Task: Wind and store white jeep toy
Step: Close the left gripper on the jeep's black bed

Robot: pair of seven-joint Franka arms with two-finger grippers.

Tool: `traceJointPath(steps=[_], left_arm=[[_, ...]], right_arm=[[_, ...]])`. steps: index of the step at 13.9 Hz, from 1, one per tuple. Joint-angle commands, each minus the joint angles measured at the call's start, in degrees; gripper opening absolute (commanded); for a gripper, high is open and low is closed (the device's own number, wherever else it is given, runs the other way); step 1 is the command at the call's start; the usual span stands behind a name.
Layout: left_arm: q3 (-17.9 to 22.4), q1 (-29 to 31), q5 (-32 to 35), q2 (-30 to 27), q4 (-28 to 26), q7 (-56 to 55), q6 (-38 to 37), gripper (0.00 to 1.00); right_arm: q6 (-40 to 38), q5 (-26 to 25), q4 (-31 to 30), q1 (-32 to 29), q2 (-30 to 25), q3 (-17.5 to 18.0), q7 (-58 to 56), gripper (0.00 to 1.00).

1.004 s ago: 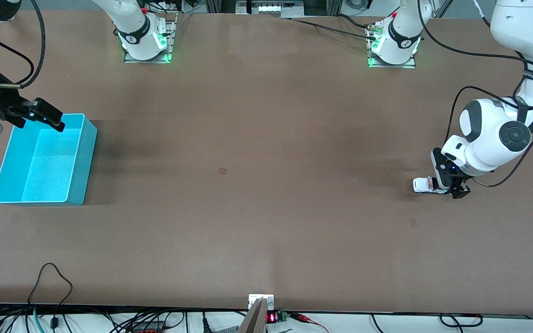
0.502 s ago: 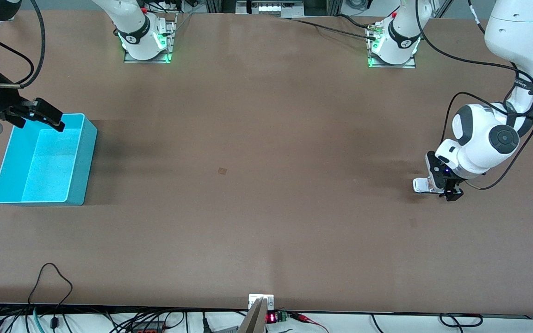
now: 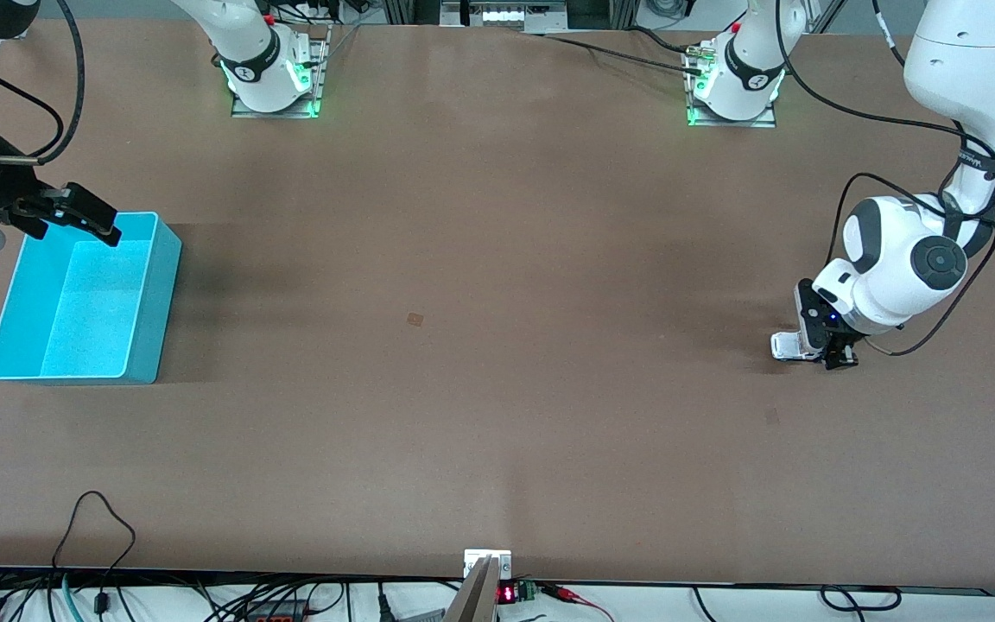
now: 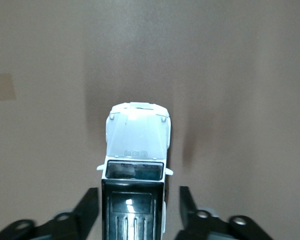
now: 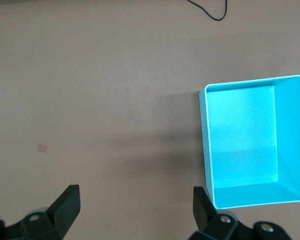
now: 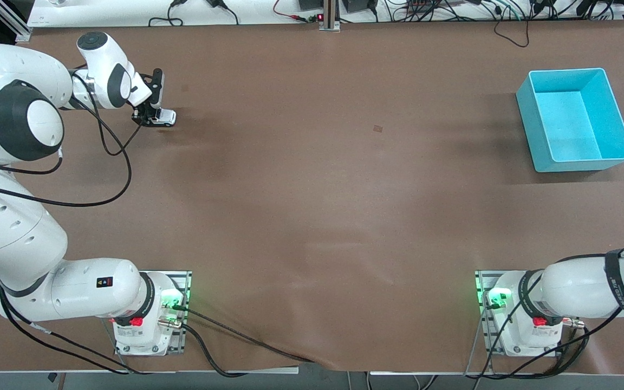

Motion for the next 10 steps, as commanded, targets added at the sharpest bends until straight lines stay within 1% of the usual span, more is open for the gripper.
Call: traceJointPath(steps=[1,2,3,10], left_arm=[[-0.08,0.47,0.95,0.10,0.17,1.45,0.51,0.29],[-0.08,0.47,0.95,0.10,0.17,1.19,0.42,0.25],[-0.08,0.47,0.95,0.19,0.17,0.93,0.42,0.24],[0.01,1.17,0.95,1.68,0.87,1.45,-0.72,0.23]], right_arm=[[-1.21,0.74,0.69,-0.85,-0.42,0.48,-0.98,1.00],[-1.29,0.74,0.69,-0.85,-0.42,0.48,-1.24,1.00],[-1.38,0.74,0.69,-0.94,-0.42,0.48,-1.33,1.00],[-1.38,0.74,0.69,-0.94,-0.42,0.48,-1.33,1.00]])
